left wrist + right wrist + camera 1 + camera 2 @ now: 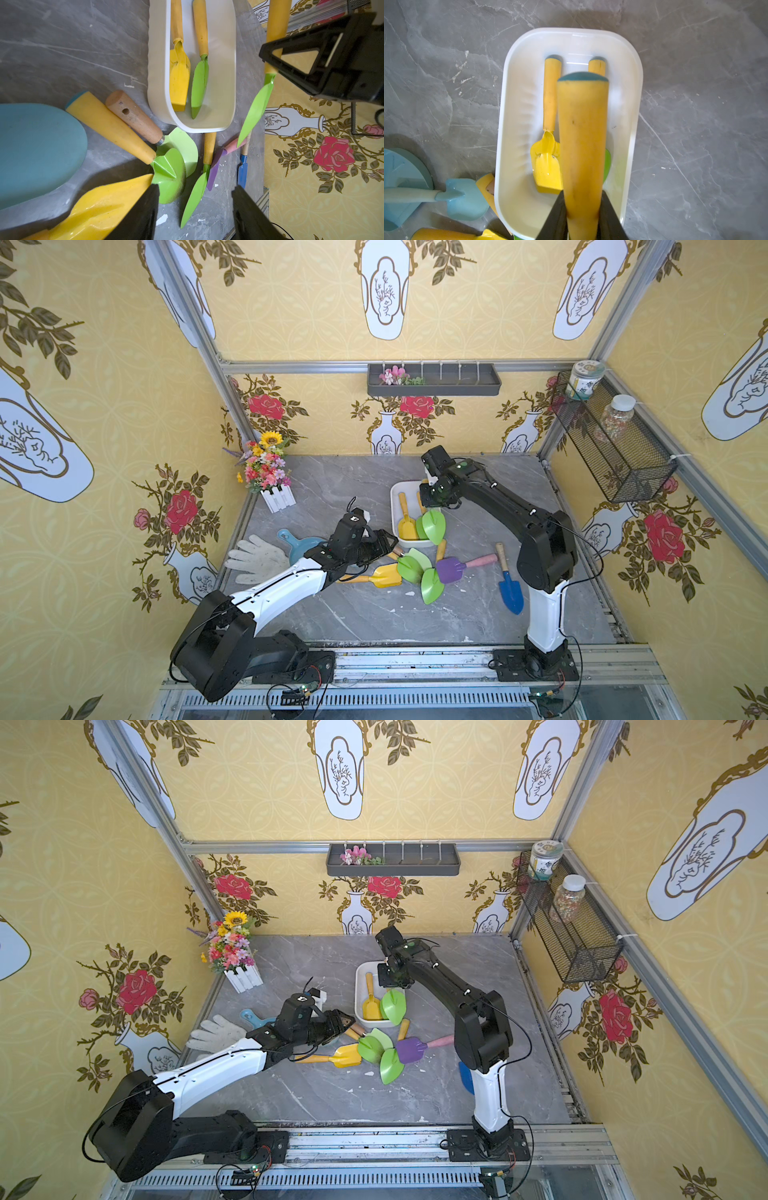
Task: Put the shovel into the storage box
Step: Place the shovel in the storage box.
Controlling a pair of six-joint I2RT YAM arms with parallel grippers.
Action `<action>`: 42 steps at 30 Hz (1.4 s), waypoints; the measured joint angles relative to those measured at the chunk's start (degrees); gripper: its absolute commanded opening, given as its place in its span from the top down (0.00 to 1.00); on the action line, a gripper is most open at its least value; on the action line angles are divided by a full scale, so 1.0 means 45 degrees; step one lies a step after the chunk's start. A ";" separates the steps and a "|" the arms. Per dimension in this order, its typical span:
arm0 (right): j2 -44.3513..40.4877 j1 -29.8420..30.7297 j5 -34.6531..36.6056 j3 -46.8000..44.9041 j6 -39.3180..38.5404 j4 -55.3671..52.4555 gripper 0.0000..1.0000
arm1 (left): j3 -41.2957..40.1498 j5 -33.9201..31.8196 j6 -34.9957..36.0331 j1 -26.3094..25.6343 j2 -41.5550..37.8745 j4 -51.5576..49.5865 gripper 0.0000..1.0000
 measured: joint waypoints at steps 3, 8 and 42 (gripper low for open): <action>0.0714 -0.0151 -0.0209 0.0782 -0.0029 0.0010 0.76 | 0.0000 -0.0029 0.0000 0.0019 -0.0019 -0.0078 0.40; 0.1637 -0.0350 -0.0243 0.1758 -0.0019 0.0005 0.76 | -0.0078 -0.0087 0.0000 0.0019 -0.0092 -0.0112 0.40; 0.3390 -0.0500 0.0151 0.1739 0.0262 0.0097 0.59 | -0.0491 -0.0170 -0.0097 0.0044 -0.0102 -0.0092 0.39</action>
